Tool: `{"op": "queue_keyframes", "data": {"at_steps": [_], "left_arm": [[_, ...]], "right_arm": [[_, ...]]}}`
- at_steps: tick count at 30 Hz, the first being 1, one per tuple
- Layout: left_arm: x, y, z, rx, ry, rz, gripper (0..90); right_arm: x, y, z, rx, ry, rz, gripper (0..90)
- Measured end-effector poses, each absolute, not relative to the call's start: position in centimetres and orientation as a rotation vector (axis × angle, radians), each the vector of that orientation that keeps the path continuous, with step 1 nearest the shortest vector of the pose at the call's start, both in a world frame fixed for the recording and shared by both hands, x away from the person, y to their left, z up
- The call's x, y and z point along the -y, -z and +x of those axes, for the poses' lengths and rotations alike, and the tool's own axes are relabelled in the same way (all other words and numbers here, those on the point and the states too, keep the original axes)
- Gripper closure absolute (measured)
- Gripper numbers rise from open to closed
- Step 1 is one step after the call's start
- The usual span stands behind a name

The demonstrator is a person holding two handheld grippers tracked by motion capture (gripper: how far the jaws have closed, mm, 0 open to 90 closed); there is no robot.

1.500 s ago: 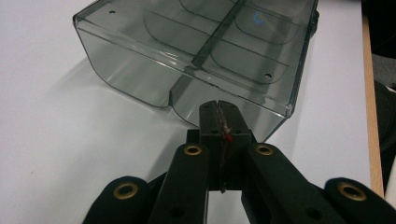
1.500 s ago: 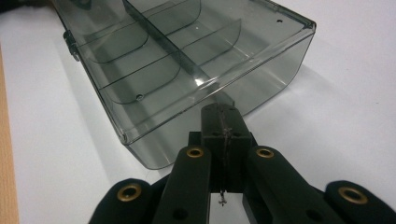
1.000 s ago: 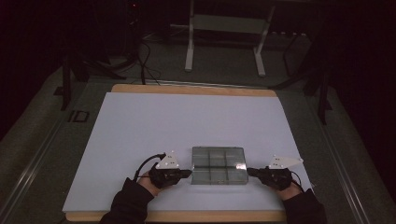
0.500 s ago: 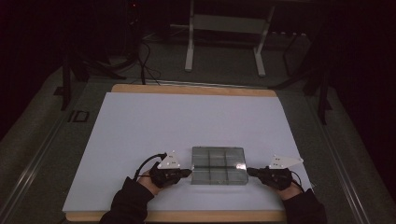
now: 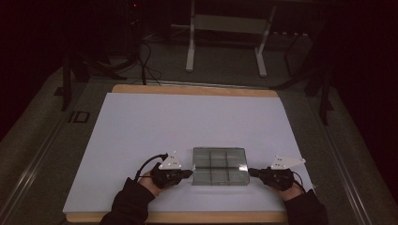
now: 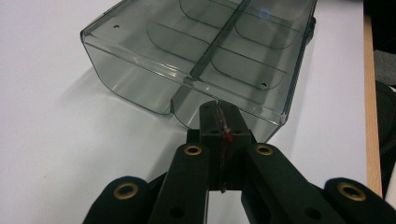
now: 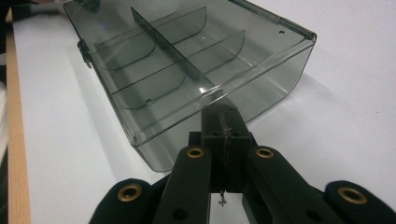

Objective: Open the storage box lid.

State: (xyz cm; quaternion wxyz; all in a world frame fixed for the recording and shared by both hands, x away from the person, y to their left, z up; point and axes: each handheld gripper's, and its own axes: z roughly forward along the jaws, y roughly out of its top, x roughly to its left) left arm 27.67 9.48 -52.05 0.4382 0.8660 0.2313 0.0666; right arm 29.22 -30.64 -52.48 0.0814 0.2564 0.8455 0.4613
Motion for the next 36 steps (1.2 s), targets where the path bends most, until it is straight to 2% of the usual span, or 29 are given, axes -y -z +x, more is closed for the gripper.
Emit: {"op": "queue_keyframes", "data": {"at_steps": [7, 14, 36], "left_arm": [[-9.32, 51.97, 27.62, -0.566, -0.171, 2.159, 90.0], [-9.36, 52.01, 27.67, -0.568, -0.163, 2.156, 90.0], [-9.41, 52.03, 27.62, -0.583, -0.162, 2.152, 90.0]], "right_arm": [[30.85, 52.01, 29.33, -2.492, -1.465, 0.777, 90.0], [30.03, 52.63, 29.37, -2.522, -1.271, 0.767, 90.0], [30.79, 52.51, 29.28, -2.521, -1.405, 0.77, 90.0]]}}
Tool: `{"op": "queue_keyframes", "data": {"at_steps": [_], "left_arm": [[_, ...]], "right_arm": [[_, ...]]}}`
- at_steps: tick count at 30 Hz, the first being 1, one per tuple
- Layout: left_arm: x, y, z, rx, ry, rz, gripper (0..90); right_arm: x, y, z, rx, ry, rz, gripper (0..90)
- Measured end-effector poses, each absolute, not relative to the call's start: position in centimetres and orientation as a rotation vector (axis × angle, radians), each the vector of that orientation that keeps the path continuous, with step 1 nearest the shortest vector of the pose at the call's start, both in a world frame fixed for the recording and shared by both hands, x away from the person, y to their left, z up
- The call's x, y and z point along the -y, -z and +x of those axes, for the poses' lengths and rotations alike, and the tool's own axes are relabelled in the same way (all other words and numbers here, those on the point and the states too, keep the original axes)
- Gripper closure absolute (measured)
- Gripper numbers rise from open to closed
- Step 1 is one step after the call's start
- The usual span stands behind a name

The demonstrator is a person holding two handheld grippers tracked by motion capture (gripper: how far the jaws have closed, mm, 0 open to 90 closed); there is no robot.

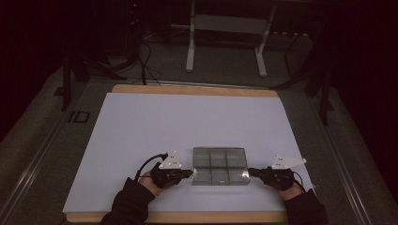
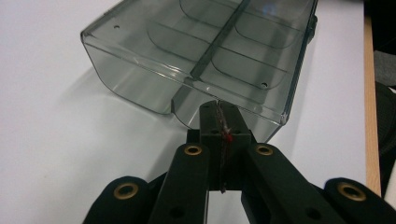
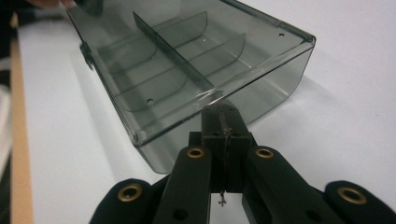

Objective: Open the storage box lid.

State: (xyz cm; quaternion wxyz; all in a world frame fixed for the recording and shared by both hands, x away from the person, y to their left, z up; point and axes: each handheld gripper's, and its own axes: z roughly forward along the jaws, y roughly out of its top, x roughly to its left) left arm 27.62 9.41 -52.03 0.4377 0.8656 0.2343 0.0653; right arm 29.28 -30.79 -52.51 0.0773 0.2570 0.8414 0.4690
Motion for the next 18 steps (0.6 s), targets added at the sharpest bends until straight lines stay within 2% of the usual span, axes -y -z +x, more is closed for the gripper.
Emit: {"op": "queue_keyframes", "data": {"at_steps": [5, 8, 15, 16, 17, 18], "left_arm": [[-9.4, 51.9, 27.6, -0.583, -0.168, 2.156, 90.0], [-9.4, 51.6, 27.5, -0.566, -0.144, 2.104, 90.0], [-8.9, 51.0, 27.6, -0.564, -0.202, 2.123, 90.0], [-9.0, 51.0, 27.6, -0.57, -0.21, 2.118, 87.3], [-9.0, 51.0, 27.7, -0.575, -0.218, 2.115, 81.8], [-9.0, 51.0, 27.7, -0.575, -0.218, 2.115, 76.7]], "right_arm": [[30.7, 52.5, 29.2, -2.515, -1.385, 0.754, 90.0], [30.7, 52.4, 29.2, -2.517, -1.423, 0.749, 90.0], [30.1, 51.4, 29.4, -2.486, -1.407, 0.726, 90.0], [30.1, 51.5, 29.5, -2.482, -1.4, 0.731, 89.7], [30.1, 51.5, 29.6, -2.472, -1.395, 0.745, 83.4], [30.1, 51.5, 29.6, -2.472, -1.395, 0.745, 83.4]]}}
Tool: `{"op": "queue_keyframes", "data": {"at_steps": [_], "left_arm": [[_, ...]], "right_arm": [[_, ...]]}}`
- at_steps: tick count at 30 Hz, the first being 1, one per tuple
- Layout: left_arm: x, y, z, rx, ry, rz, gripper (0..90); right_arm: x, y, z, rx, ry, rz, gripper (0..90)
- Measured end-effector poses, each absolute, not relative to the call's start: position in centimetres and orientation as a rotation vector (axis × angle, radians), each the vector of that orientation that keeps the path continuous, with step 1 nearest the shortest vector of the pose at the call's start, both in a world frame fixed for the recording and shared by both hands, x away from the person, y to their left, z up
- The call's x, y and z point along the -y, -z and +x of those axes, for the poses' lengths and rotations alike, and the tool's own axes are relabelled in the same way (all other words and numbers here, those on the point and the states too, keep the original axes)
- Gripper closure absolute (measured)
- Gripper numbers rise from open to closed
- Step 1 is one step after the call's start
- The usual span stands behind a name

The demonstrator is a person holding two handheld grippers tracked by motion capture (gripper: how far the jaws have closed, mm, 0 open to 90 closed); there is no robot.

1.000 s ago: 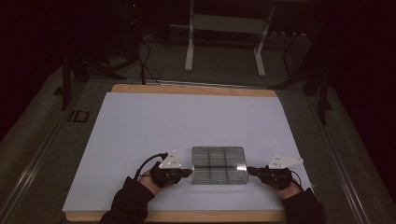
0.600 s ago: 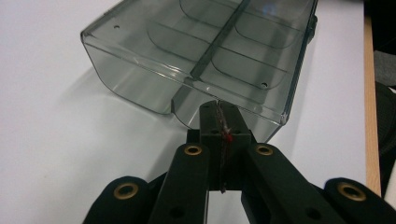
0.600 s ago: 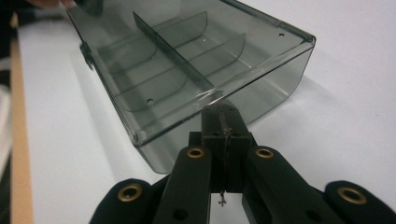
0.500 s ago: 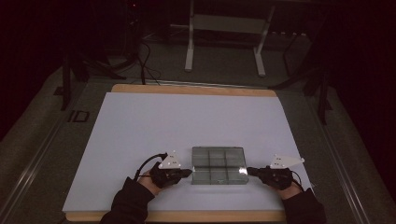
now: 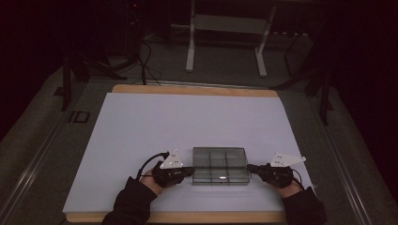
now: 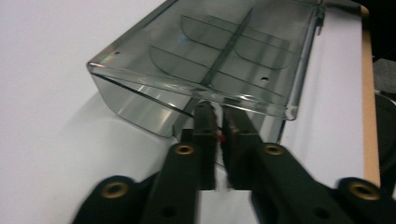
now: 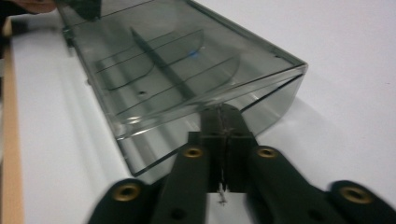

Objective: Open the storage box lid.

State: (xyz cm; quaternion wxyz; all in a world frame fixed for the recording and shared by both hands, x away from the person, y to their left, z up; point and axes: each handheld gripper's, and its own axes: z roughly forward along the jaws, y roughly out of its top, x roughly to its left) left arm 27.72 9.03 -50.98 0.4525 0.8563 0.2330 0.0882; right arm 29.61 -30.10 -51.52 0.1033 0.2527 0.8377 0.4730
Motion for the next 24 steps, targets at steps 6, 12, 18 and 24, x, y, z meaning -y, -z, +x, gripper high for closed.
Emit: {"op": "queue_keyframes", "data": {"at_steps": [6, 12, 18, 24], "left_arm": [[-9.4, 50.2, 28.1, -0.594, -0.272, 2.082, 61.7], [-9.6, 49.7, 28.4, -0.586, -0.303, 2.065, 61.6], [-9.7, 49.2, 29.0, -0.577, -0.312, 2.045, 61.8], [-9.7, 48.6, 29.7, -0.573, -0.329, 2.038, 63.9]], "right_arm": [[30.2, 50.9, 30.3, -2.437, -1.411, 0.748, 75.1], [30.1, 50.5, 30.7, -2.419, -1.41, 0.744, 69.9], [29.9, 49.9, 31.0, -2.403, -1.408, 0.72, 68.0], [29.9, 49.5, 31.6, -2.392, -1.416, 0.709, 69.0]]}}
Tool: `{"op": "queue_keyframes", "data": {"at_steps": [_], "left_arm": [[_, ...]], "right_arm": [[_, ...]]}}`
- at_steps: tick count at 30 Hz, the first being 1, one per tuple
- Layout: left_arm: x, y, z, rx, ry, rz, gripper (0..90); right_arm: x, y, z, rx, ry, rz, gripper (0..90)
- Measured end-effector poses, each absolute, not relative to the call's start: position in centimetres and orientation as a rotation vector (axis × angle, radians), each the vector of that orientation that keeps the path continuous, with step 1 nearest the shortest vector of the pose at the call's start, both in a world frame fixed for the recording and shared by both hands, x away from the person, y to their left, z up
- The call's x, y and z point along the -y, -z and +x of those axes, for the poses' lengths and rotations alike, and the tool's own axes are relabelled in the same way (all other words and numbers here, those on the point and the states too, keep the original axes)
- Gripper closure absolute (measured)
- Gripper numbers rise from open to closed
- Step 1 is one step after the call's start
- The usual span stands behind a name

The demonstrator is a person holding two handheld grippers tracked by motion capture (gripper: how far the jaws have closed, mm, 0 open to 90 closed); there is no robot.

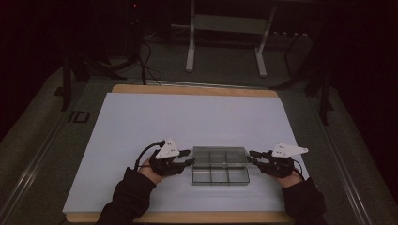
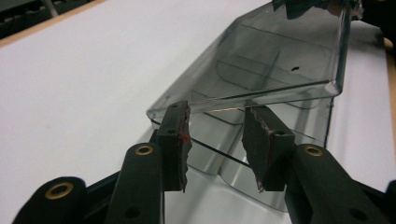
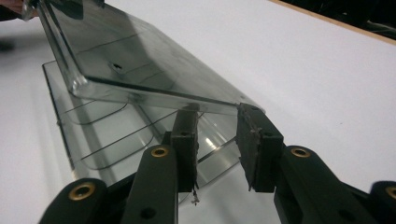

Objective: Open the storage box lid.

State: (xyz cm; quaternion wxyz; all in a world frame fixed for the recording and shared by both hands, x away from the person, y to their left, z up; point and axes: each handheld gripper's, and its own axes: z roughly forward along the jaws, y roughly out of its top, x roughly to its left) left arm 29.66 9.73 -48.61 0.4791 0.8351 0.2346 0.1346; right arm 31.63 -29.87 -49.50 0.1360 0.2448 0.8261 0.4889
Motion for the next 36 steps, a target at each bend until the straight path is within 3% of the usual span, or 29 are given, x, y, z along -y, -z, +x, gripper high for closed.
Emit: {"op": "queue_keyframes", "data": {"at_steps": [17, 28, 36], "left_arm": [[-9.1, 48.0, 30.9, -0.578, -0.361, 1.999, 69.5], [-8.7, 47.4, 31.7, -0.601, -0.399, 1.967, 77.5], [-8.4, 47.4, 32.4, -0.623, -0.429, 1.945, 78.3]], "right_arm": [[29.4, 48.5, 32.9, -2.357, -1.424, 0.706, 78.5], [29.2, 48.1, 33.3, -2.331, -1.417, 0.704, 80.4], [29.0, 47.7, 33.7, -2.3, -1.422, 0.73, 81.1]]}}
